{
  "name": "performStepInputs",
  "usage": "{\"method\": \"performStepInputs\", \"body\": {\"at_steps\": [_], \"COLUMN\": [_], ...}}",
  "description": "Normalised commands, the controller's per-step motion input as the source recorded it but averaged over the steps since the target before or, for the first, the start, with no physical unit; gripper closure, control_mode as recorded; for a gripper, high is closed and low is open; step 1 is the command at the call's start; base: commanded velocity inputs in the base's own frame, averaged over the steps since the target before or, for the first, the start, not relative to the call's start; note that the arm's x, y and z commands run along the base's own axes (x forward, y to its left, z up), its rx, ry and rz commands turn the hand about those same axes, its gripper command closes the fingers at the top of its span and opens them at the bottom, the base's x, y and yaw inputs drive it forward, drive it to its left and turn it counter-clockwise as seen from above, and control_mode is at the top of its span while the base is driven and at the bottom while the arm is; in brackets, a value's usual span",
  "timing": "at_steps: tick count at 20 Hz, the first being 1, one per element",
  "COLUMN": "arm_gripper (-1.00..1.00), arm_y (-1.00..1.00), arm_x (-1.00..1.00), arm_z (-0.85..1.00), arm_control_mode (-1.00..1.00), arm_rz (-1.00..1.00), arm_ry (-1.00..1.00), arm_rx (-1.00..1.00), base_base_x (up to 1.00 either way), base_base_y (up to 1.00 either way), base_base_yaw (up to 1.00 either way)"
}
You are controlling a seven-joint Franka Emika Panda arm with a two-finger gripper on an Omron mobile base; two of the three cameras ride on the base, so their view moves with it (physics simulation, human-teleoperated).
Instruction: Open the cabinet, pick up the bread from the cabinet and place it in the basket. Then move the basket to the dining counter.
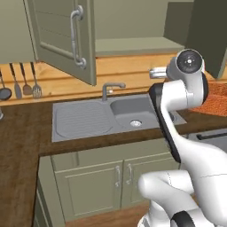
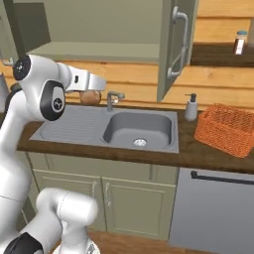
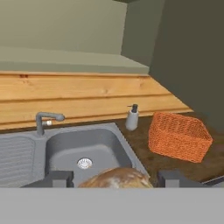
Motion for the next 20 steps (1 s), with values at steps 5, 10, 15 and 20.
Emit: {"method": "performStepInputs", "body": {"at_steps": [5, 10, 15, 20], "arm_gripper": [1.00, 1.00, 1.00, 1.00], "arm_y": [0.00, 0.00, 0.00, 0.00], "arm_x": [0.00, 0.00, 0.00, 0.00], "arm_z": [0.00, 0.00, 0.00, 0.00], "arm_control_mode": [1.00, 1.00, 1.00, 1.00], "arm_rz": [0.00, 0.00, 0.00, 0.00], "arm_ry": [0.00, 0.00, 0.00, 0.00], "arm_rx": [0.00, 0.00, 0.00, 0.00], "base_base_x": [-0.58, -0.20, 0.26, 0.87], "base_base_y": [-0.79, -1.00, -1.00, -0.55], "base_base_yaw": [-0.01, 0.03, 0.05, 0.02]}}
